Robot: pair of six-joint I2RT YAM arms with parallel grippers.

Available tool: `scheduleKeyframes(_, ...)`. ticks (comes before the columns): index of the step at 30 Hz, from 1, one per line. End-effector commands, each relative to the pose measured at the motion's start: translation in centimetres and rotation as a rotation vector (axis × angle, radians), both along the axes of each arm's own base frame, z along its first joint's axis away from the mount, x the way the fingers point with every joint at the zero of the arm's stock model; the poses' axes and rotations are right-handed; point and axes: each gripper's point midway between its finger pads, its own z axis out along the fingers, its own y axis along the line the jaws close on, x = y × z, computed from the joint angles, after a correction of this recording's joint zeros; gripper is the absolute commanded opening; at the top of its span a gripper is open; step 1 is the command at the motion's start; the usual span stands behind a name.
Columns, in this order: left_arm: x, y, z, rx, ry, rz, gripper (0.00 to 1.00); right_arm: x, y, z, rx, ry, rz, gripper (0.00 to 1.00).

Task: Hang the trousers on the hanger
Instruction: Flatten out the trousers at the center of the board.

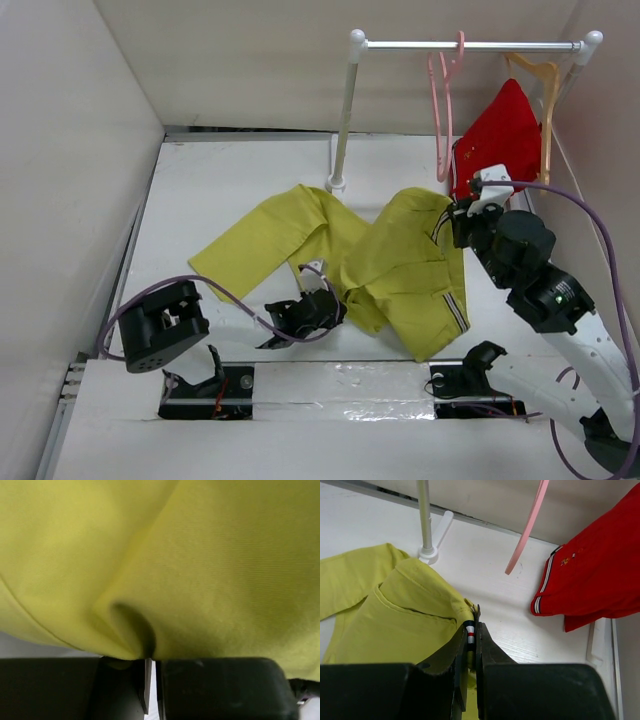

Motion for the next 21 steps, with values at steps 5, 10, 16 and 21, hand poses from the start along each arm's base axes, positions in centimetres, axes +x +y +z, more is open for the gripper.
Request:
scheduleKeyframes(5, 0.7, 3.9, 4.2, 0.040, -0.056, 0.106, 0.00, -0.2, -3.4, -1.1, 0.063, -0.023, -0.148, 0.00)
scheduleKeyframes(10, -2.4, 9.3, 8.1, 0.041, -0.047, 0.049, 0.00, -0.4, -4.4, -6.0, 0.124, 0.060, -0.226, 0.00)
scheduleKeyframes(16, -5.2, 12.5, 14.7, -0.097, -0.070, -0.007, 0.00, 0.6, -7.1, -12.7, 0.146, 0.147, -0.418, 0.00)
scheduleKeyframes(21, -5.3, 14.0, 19.6, -0.162, -0.131, -0.010, 0.00, 3.5, -11.1, -14.6, 0.146, 0.146, -0.605, 0.00)
